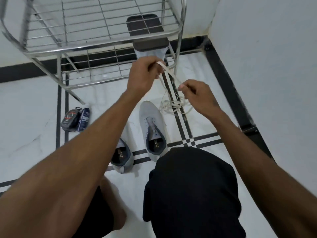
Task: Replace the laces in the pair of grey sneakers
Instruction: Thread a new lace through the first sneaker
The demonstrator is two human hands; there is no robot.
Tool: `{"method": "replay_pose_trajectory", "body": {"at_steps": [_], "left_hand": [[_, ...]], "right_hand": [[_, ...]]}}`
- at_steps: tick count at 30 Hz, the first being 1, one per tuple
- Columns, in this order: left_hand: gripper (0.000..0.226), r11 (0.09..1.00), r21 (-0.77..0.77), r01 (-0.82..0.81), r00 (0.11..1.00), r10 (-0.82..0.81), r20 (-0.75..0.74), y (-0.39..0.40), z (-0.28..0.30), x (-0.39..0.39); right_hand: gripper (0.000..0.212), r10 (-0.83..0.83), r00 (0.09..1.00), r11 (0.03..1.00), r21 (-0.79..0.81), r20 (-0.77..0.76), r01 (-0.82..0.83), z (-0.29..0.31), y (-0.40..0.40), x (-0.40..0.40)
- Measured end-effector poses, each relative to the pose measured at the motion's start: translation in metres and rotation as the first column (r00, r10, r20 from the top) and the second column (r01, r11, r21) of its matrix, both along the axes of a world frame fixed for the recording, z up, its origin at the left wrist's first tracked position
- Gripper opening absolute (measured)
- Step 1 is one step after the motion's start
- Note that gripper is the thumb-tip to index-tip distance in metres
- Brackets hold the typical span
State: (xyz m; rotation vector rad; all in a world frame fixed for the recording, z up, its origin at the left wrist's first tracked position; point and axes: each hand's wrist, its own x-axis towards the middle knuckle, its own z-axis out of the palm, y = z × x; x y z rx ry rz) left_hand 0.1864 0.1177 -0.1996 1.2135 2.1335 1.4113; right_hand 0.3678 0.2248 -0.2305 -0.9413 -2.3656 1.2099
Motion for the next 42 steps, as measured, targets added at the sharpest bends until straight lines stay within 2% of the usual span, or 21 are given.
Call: {"method": "replay_pose_trajectory", "body": {"at_steps": [3, 8, 14, 17, 19, 21, 23, 25, 27, 29, 31, 33, 36, 37, 40, 42], "left_hand": [[0.025, 0.998, 0.021, -0.052, 0.998, 0.053, -0.026, -0.025, 0.019, -0.014], [0.025, 0.99, 0.065, -0.127, 0.991, 0.13, -0.04, -0.062, 0.054, -0.041], [0.023, 0.984, 0.06, -0.165, 0.983, 0.169, -0.066, -0.094, 0.087, -0.074], [0.024, 0.983, 0.006, -0.183, 0.98, 0.183, -0.083, -0.108, 0.089, -0.086], [0.023, 0.982, -0.107, -0.157, 0.974, 0.136, -0.183, -0.118, 0.086, -0.093], [0.02, 0.947, -0.306, -0.1, 0.929, -0.021, -0.37, -0.128, 0.08, -0.096], [0.025, 0.863, -0.504, -0.017, 0.87, -0.235, -0.433, -0.138, 0.07, -0.095], [0.051, 0.743, -0.667, 0.052, 0.816, -0.416, -0.4, -0.142, 0.057, -0.088], [0.072, 0.619, -0.783, 0.07, 0.765, -0.537, -0.356, -0.144, 0.045, -0.08], [0.072, 0.504, -0.859, 0.085, 0.692, -0.65, -0.313, -0.146, 0.039, -0.078], [0.059, 0.433, -0.893, 0.127, 0.64, -0.723, -0.259, -0.149, 0.043, -0.081], [0.046, 0.434, -0.886, 0.162, 0.642, -0.728, -0.239, -0.158, 0.05, -0.089], [0.037, 0.501, -0.845, 0.186, 0.702, -0.669, -0.242, -0.181, 0.054, -0.105], [0.034, 0.529, -0.826, 0.195, 0.73, -0.641, -0.238, -0.189, 0.051, -0.108], [0.028, 0.611, -0.751, 0.252, 0.809, -0.559, -0.183, -0.209, 0.036, -0.115], [0.028, 0.64, -0.708, 0.299, 0.839, -0.53, -0.125, -0.214, 0.026, -0.113]], "right_hand": [[0.023, 0.119, 0.987, 0.993, -0.027, 0.108, -0.117, 0.0, -0.014, 0.005], [0.025, 0.283, 0.934, 0.95, -0.195, 0.218, -0.243, -0.006, -0.029, 0.008], [0.027, 0.536, 0.788, 0.831, -0.354, 0.302, -0.43, -0.017, -0.048, -0.004], [0.026, 0.616, 0.687, 0.784, -0.384, 0.386, -0.487, -0.022, -0.058, -0.012], [0.03, 0.626, 0.657, 0.777, -0.406, 0.42, -0.48, -0.024, -0.065, -0.014], [0.033, 0.592, 0.703, 0.798, -0.407, 0.393, -0.444, -0.024, -0.071, -0.017], [0.031, 0.543, 0.785, 0.808, -0.441, 0.299, -0.391, -0.024, -0.078, -0.022], [0.026, 0.474, 0.865, 0.775, -0.543, 0.162, -0.323, -0.02, -0.085, -0.029], [0.019, 0.363, 0.93, 0.703, -0.67, 0.051, -0.237, -0.017, -0.093, -0.04], [0.012, 0.237, 0.971, 0.655, -0.742, 0.023, -0.142, -0.016, -0.1, -0.051], [0.018, 0.104, 0.994, 0.658, -0.751, 0.028, -0.048, -0.015, -0.102, -0.061], [0.036, -0.032, 0.999, 0.684, -0.728, 0.026, 0.041, -0.015, -0.104, -0.068], [0.067, -0.149, 0.989, 0.72, -0.686, -0.01, 0.101, -0.018, -0.107, -0.067], [0.066, -0.143, 0.99, 0.746, -0.658, -0.013, 0.099, -0.019, -0.11, -0.065], [0.037, -0.039, 0.999, 0.792, -0.609, 0.018, 0.042, -0.02, -0.116, -0.064], [0.025, 0.039, 0.998, 0.786, -0.619, 0.049, 0.0, -0.023, -0.121, -0.067]]}}
